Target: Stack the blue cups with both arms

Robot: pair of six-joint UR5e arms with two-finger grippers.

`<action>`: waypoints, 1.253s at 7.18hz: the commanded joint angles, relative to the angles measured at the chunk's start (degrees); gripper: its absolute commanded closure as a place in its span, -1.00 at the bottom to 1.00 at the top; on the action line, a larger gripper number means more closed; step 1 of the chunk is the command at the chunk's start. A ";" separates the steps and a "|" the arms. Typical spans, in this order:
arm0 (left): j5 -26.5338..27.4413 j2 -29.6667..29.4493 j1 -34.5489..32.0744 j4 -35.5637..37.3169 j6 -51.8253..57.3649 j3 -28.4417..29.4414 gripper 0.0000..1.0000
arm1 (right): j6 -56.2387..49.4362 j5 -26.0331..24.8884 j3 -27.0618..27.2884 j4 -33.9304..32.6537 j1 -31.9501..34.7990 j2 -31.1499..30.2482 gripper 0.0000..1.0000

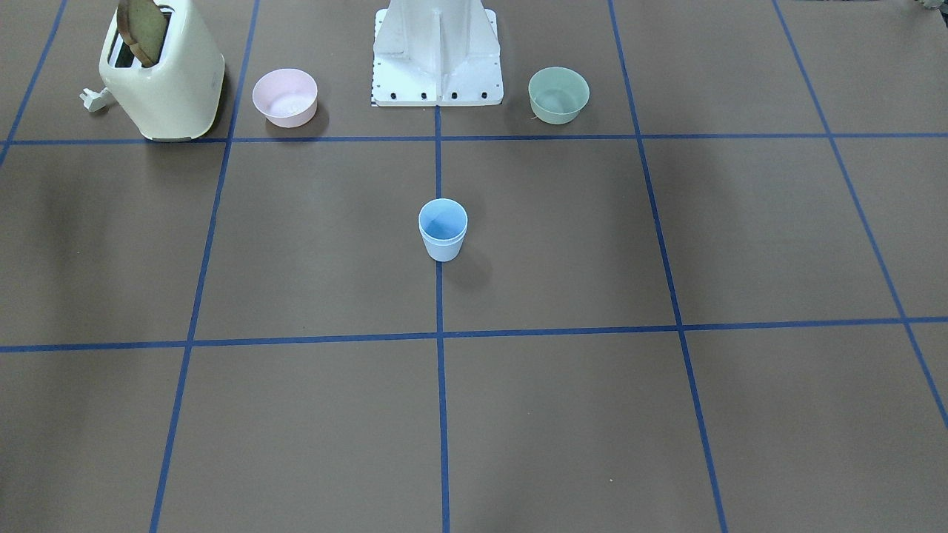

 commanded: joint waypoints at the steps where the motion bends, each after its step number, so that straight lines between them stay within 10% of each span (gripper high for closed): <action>1: 0.04 0.57 -0.53 -0.25 0.28 1.37 -0.96 | 0.36 0.60 -0.30 -0.95 0.85 0.38 -1.00; 4: 0.04 0.57 -0.62 -0.34 0.46 1.28 -0.95 | 0.02 9.02 -2.93 -1.57 7.35 -1.11 -1.00; 9: 0.04 0.93 -1.58 -1.66 0.99 1.02 -0.95 | -0.34 8.43 -3.99 -0.69 7.89 -1.11 -1.00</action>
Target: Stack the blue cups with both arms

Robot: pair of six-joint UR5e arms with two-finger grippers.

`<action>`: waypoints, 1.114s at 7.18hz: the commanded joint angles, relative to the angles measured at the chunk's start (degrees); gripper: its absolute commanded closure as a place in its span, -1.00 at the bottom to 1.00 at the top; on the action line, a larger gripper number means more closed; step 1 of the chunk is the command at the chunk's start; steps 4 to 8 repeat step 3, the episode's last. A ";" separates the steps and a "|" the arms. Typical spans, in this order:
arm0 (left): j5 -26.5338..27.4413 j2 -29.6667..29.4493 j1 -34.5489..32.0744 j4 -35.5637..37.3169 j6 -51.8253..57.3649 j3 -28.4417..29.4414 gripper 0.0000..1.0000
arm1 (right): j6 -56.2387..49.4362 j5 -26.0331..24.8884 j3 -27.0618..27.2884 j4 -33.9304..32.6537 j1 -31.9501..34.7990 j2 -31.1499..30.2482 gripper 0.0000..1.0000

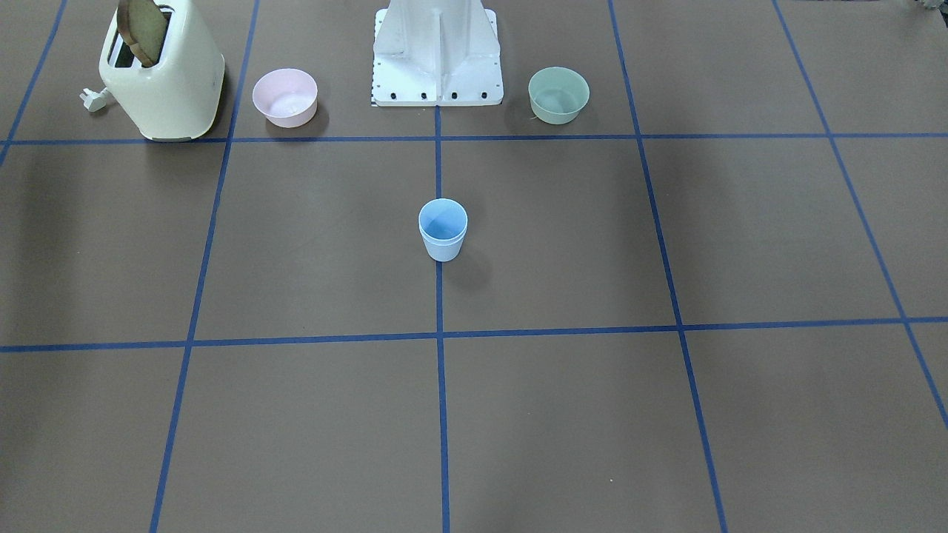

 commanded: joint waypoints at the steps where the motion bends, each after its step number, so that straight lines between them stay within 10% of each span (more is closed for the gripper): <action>1: 0.10 -0.03 -0.24 -0.10 -0.06 0.02 -0.95 | -0.07 0.06 -0.13 0.01 0.08 -0.09 -1.00; 8: 0.10 -0.03 -0.24 -0.10 -0.06 0.11 -0.96 | -0.07 -0.11 -0.22 0.01 0.08 -0.26 -1.00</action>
